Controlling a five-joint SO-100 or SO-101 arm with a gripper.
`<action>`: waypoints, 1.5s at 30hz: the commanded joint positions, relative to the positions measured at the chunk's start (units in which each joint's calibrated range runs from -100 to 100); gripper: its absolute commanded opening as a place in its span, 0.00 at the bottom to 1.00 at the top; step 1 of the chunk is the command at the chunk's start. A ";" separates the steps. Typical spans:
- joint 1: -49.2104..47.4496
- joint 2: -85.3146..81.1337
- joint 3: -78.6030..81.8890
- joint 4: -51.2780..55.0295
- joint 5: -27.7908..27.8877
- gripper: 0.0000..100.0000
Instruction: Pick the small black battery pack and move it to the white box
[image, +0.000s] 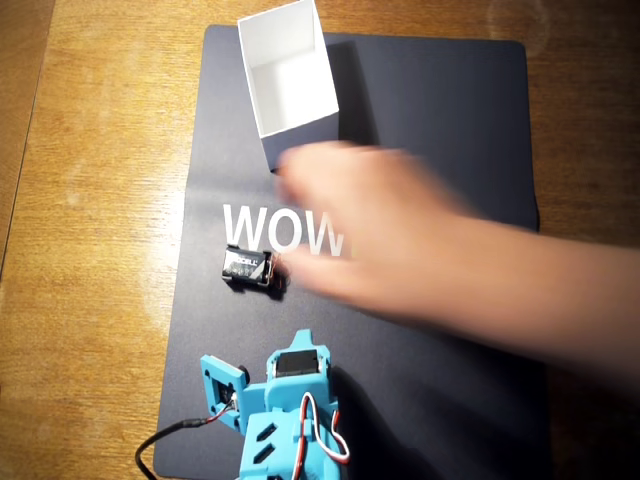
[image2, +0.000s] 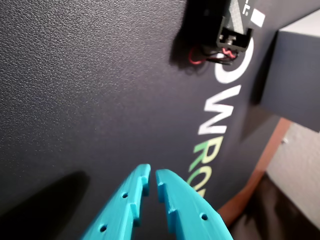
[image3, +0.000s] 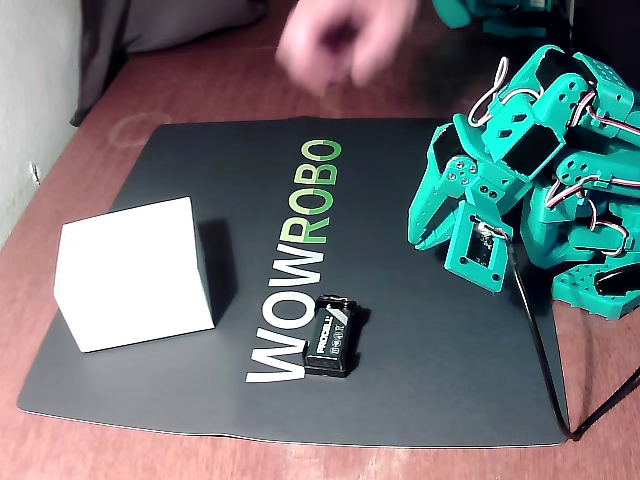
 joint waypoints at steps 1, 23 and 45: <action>0.40 0.11 0.29 0.05 0.31 0.01; -2.65 0.11 0.20 0.05 0.26 0.01; -11.33 68.24 -66.92 4.70 -14.46 0.01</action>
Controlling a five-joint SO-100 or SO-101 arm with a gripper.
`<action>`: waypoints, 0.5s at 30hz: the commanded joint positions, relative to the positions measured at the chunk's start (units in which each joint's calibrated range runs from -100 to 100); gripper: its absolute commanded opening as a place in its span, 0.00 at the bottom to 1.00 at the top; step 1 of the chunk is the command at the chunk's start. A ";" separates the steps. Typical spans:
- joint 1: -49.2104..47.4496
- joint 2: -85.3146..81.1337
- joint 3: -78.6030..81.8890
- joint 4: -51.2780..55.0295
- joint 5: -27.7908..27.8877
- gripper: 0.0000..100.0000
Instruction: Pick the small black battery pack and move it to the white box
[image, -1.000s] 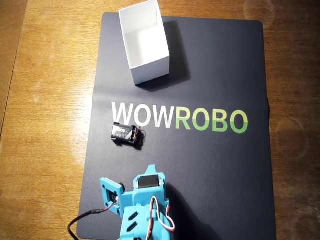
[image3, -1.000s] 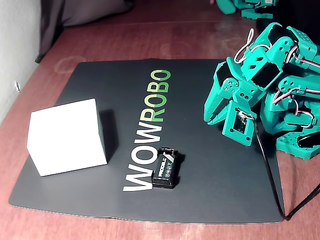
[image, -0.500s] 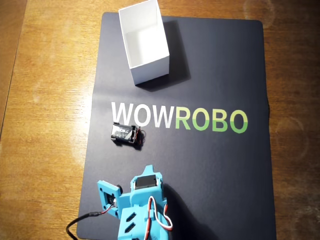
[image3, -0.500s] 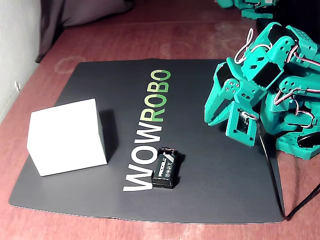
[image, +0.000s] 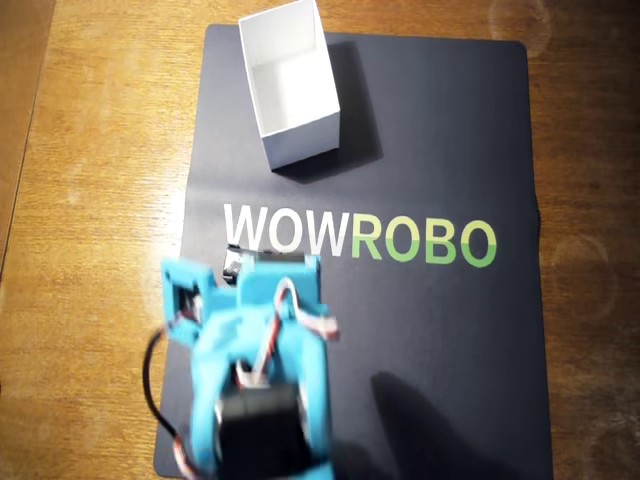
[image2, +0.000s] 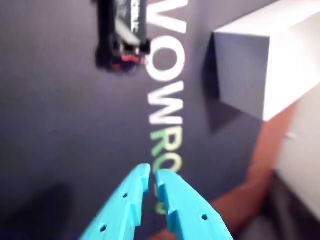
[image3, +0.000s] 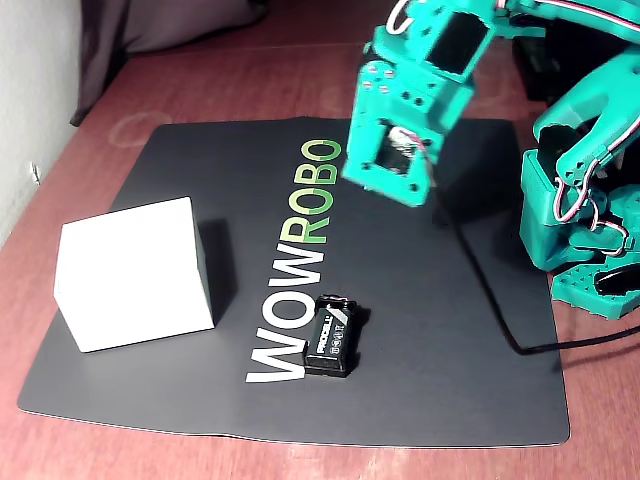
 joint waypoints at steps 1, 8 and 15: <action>-6.67 14.95 -15.82 3.57 -7.56 0.01; -8.78 28.10 -17.73 -2.13 -8.27 0.01; -9.49 36.08 -17.46 -9.41 -8.21 0.01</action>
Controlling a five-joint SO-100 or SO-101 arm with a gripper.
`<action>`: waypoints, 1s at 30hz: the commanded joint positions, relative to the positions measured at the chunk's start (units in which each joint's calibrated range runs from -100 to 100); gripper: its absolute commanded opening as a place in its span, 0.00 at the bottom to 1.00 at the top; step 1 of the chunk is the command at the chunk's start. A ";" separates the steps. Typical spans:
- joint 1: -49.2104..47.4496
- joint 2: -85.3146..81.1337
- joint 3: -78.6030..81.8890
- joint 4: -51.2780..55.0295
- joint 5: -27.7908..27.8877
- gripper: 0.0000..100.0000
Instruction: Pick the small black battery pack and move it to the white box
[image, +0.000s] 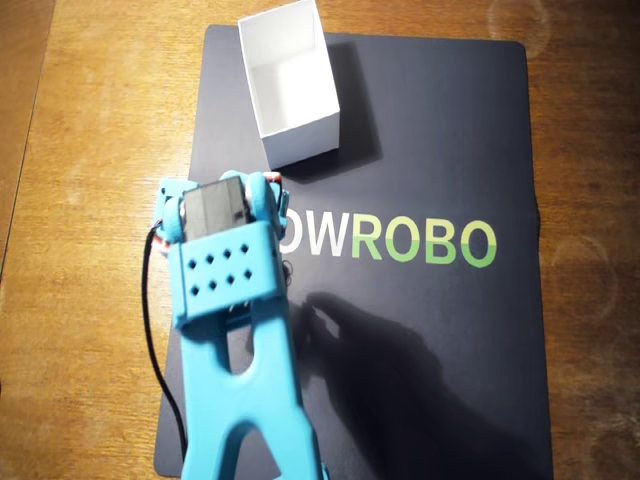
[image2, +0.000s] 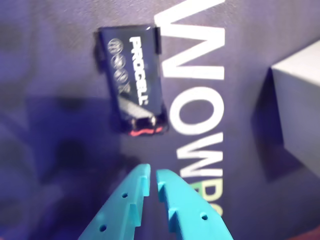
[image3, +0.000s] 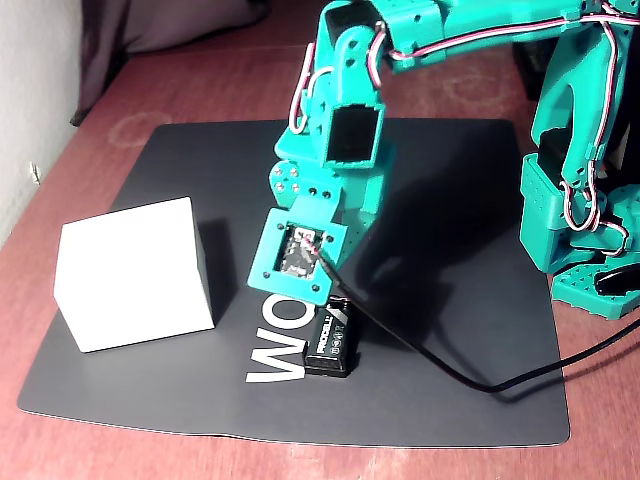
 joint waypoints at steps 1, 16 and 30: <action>-1.66 2.29 -2.73 -3.91 0.09 0.01; -8.81 4.13 -1.73 -4.26 -4.58 0.16; -10.10 9.21 -1.46 -4.18 -2.63 0.16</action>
